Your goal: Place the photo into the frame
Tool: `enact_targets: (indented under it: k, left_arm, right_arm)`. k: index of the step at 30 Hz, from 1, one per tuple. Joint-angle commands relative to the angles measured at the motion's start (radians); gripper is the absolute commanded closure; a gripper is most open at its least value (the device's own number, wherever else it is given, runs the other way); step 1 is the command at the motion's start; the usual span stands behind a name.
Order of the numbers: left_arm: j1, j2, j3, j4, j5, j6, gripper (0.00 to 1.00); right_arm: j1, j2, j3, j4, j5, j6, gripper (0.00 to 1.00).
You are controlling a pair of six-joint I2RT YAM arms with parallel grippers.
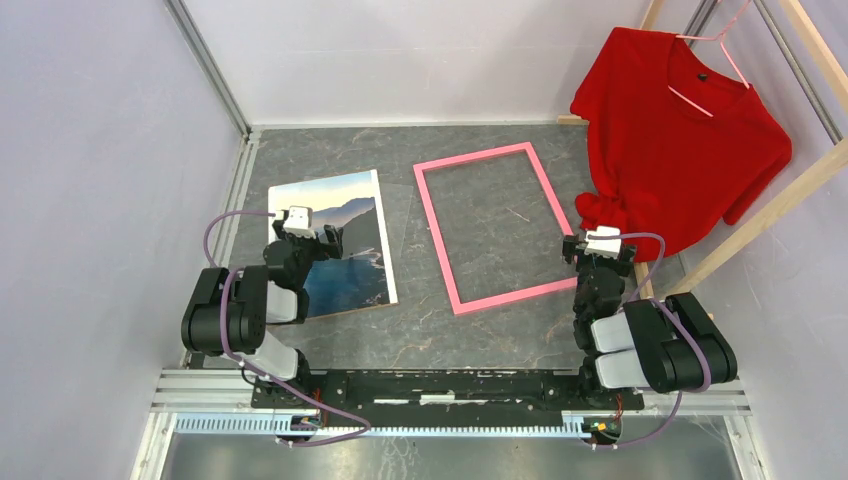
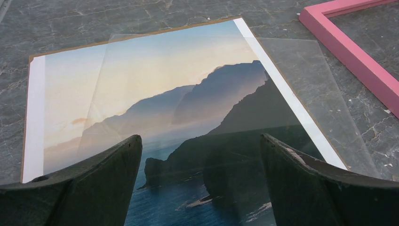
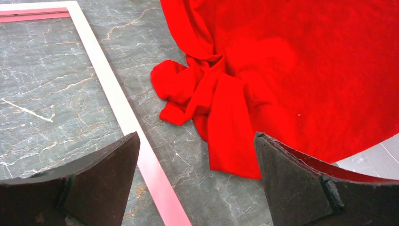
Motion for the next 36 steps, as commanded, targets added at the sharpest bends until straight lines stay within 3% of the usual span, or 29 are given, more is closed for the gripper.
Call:
enact_targets:
  k: [1,14,16,20,23,28,31,32,36]
  left_arm:
    - [0.0,-0.014,-0.001,0.043,-0.02,0.005,0.0]
    - [0.0,-0.021,0.0,0.042,-0.014,0.005,0.0]
    - [0.005,-0.058,0.033,-0.033,0.004,0.007,0.0]
    - [0.041,-0.105,0.241,-0.464,0.013,-0.022,0.0]
    - [0.059,-0.087,0.407,-0.718,0.048,0.041,0.0]
    - [0.091,-0.04,0.668,-1.06,0.108,0.04,0.0]
    - [0.11,0.017,0.822,-1.27,0.137,0.048,0.0]
    - [0.118,0.037,0.867,-1.304,0.153,0.051,0.01]
    - [0.152,0.086,0.986,-1.444,0.208,0.034,0.02]
  right_arm:
    - [-0.004,-0.007,-0.093,0.031,-0.011,-0.011,0.02]
    - [-0.005,-0.004,-0.091,0.025,-0.011,-0.011,0.02]
    - [-0.003,-0.036,-0.084,-0.002,0.018,-0.003,0.02]
    - [-0.003,-0.136,0.146,-0.503,0.193,0.101,0.02]
    - [-0.012,-0.115,0.323,-0.799,0.339,0.395,0.02]
    - [-0.026,-0.093,0.495,-1.007,0.066,0.593,0.02]
    - [-0.016,-0.003,0.594,-1.031,-0.241,0.535,0.02]
    - [0.014,0.035,0.641,-1.056,-0.274,0.522,0.02]
    - [0.224,0.146,0.805,-1.177,-0.143,0.446,0.02]
